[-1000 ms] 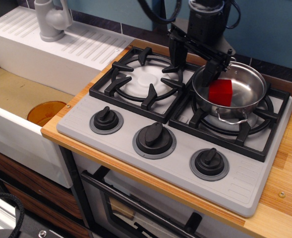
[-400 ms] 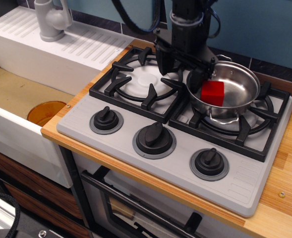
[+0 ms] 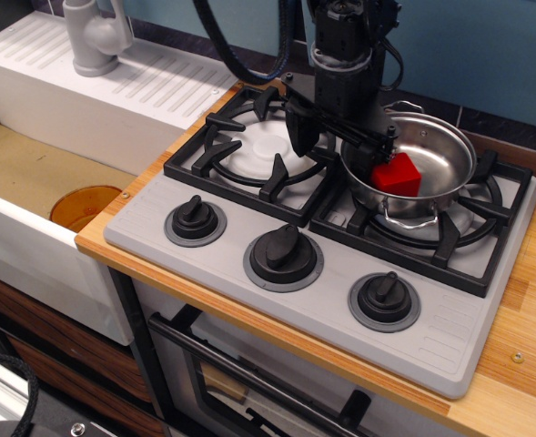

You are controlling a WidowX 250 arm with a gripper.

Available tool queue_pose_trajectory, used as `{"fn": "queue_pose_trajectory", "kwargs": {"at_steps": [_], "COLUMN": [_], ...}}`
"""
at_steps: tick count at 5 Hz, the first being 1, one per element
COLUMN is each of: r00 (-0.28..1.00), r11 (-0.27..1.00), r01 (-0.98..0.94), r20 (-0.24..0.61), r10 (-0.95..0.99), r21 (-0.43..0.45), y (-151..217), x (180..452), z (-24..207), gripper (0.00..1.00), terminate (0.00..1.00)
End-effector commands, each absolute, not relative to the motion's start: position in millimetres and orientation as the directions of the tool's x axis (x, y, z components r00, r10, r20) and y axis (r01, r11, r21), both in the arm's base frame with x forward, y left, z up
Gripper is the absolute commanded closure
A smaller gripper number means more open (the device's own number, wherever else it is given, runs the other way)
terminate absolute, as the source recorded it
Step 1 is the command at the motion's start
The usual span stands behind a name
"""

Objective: Put redcube in pan and put pan on stove

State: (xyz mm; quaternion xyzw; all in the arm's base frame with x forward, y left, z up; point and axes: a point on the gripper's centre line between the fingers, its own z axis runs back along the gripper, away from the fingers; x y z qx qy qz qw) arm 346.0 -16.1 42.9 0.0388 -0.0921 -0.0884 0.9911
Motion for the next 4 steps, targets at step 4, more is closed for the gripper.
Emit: {"fn": "queue_pose_trajectory", "kwargs": {"at_steps": [4], "r00": [0.974], "r11": [0.984], "r01": [0.151], "r20": [0.154], "r10": [-0.165], "r21": [0.093], "y": [-35], "x": [349], "z": [85], "gripper": [1.00], "terminate": [0.00]}}
